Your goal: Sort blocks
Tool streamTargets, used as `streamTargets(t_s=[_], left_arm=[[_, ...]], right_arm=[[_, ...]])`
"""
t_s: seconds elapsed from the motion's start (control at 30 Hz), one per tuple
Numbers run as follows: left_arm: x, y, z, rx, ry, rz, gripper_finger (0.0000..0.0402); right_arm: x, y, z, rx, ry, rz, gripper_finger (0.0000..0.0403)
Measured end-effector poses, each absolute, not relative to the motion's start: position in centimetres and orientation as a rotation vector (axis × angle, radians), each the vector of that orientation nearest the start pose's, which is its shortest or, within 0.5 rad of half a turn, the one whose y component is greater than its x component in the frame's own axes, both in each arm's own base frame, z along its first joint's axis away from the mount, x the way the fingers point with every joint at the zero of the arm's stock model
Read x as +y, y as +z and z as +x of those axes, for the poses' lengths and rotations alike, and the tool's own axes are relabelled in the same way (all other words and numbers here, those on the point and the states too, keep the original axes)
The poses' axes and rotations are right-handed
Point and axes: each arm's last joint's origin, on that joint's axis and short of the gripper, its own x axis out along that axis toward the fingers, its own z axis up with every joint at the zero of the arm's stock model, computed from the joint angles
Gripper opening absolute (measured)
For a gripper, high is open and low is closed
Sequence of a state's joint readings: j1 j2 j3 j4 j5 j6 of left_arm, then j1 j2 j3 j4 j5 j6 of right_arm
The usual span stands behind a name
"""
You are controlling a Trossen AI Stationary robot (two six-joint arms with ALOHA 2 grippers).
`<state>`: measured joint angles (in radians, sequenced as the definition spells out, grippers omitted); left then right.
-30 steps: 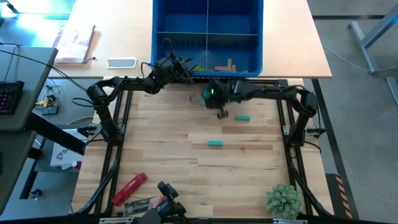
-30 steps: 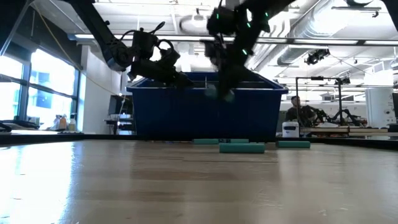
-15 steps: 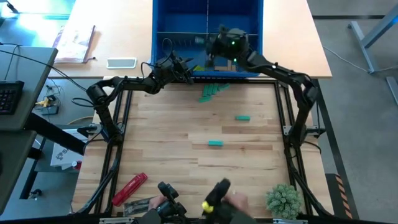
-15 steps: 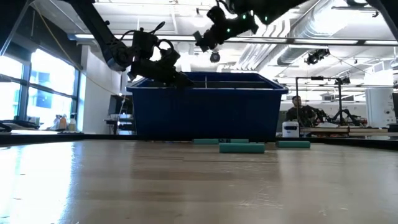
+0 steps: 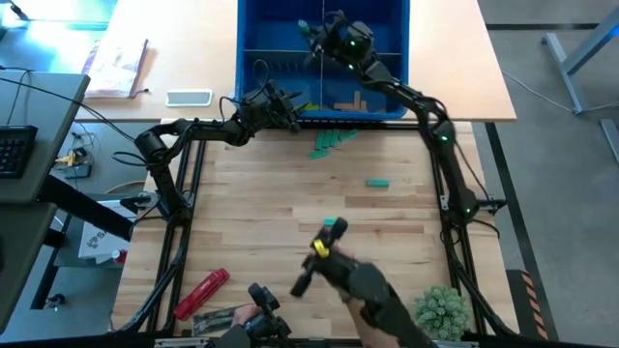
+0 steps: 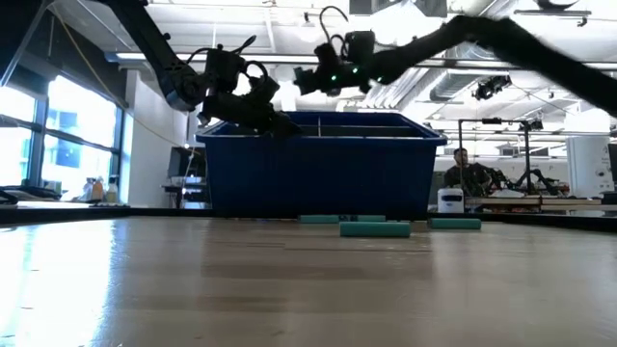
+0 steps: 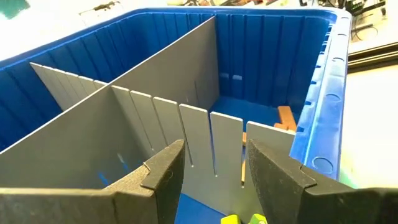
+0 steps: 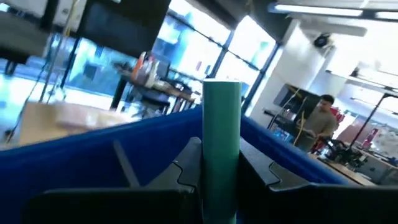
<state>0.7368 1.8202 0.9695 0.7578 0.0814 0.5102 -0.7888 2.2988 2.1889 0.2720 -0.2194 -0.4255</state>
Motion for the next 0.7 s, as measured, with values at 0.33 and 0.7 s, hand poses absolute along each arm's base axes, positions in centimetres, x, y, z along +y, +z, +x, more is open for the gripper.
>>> streamTargets(t_s=[0.33, 0.7], left_arm=[[25.9, 20.5, 28.9, 0.260, 0.619, 0.450, 0.0157], [25.9, 20.6, 28.9, 0.258, 0.621, 0.450, 0.0157]], right_arm=[[-43.3, 28.8, 37.0, -0.094, -0.740, -0.420, 0.0046], [-42.6, 28.6, 37.8, -0.137, -0.656, -0.432, 0.0042]])
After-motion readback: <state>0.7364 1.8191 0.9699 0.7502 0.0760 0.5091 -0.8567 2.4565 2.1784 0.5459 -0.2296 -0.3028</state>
